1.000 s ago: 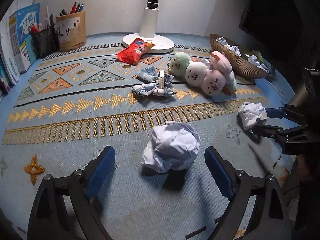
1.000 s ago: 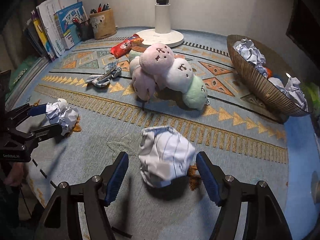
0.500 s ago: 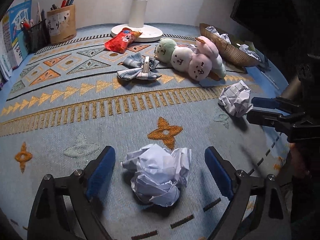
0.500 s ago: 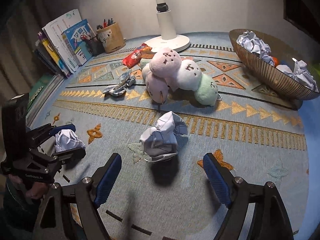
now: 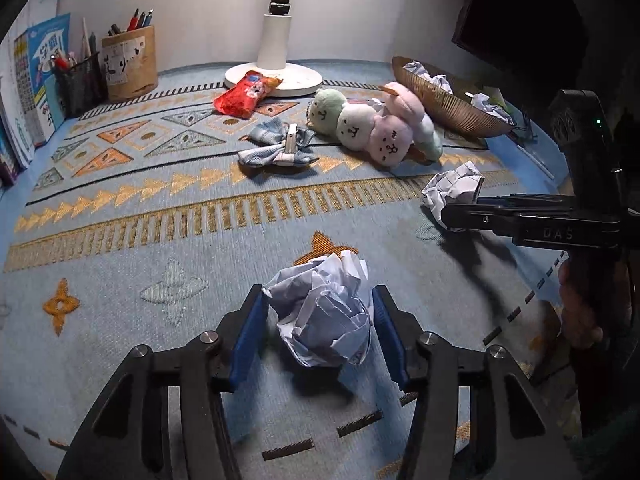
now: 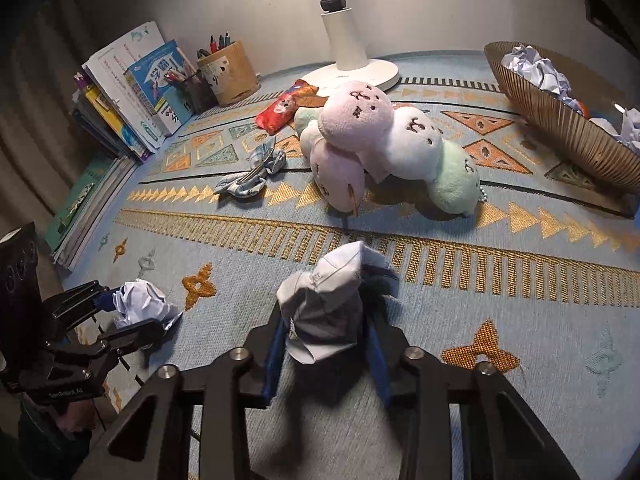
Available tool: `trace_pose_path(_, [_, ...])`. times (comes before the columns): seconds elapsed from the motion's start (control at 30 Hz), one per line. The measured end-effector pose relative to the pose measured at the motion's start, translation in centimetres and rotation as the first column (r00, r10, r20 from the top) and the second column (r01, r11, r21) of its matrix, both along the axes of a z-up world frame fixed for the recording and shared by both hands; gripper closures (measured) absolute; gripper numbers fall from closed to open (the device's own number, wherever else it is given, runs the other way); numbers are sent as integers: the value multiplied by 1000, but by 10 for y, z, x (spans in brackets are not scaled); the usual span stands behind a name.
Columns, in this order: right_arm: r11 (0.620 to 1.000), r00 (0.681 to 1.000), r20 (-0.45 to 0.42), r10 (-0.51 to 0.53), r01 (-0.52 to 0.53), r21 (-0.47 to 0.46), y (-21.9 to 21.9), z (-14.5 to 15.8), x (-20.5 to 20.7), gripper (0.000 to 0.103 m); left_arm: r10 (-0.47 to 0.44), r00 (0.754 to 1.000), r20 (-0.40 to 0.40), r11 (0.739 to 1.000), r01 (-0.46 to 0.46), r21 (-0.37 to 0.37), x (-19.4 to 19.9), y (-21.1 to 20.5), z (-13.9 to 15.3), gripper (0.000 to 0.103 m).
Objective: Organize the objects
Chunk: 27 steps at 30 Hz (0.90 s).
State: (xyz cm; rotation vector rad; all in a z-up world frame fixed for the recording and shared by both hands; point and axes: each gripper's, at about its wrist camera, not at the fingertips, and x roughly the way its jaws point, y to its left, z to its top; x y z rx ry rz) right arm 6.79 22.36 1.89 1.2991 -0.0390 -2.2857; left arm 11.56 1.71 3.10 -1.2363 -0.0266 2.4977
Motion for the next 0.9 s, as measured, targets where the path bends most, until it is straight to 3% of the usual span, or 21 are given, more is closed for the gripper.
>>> trace_pose_path(0.2, [997, 994, -99, -53, 47, -55, 31, 43, 8, 68, -74, 992, -105, 997, 73, -18, -12, 34, 45, 53])
trace_pose_path(0.3, [991, 975, -187, -122, 111, -70, 61, 76, 6, 68, -111, 978, -176, 994, 107, -28, -30, 58, 78, 53])
trace_pose_path(0.43, [963, 921, -284, -268, 246, -110, 118, 119, -14, 68, -126, 963, -240, 990, 135, 24, -77, 94, 127, 53])
trace_pose_path(0.57, [891, 848, -283, -448, 398, -216, 175, 144, -53, 68, -138, 957, -256, 980, 169, 105, -134, 138, 164, 53])
trace_pose_path(0.67, [840, 802, -266, -534, 468, -274, 203, 152, -83, 68, -151, 963, -225, 976, 181, 121, -178, 176, 169, 53])
trace_pose_path(0.77, [811, 783, -243, -573, 498, -306, 216, 150, -115, 67, -179, 968, -176, 967, 206, 150, -217, 208, 160, 53])
trace_pose_path(0.9, [791, 765, -223, -604, 543, -281, 224, 138, -156, 67, -220, 968, -121, 961, 236, 144, -257, 243, 136, 53])
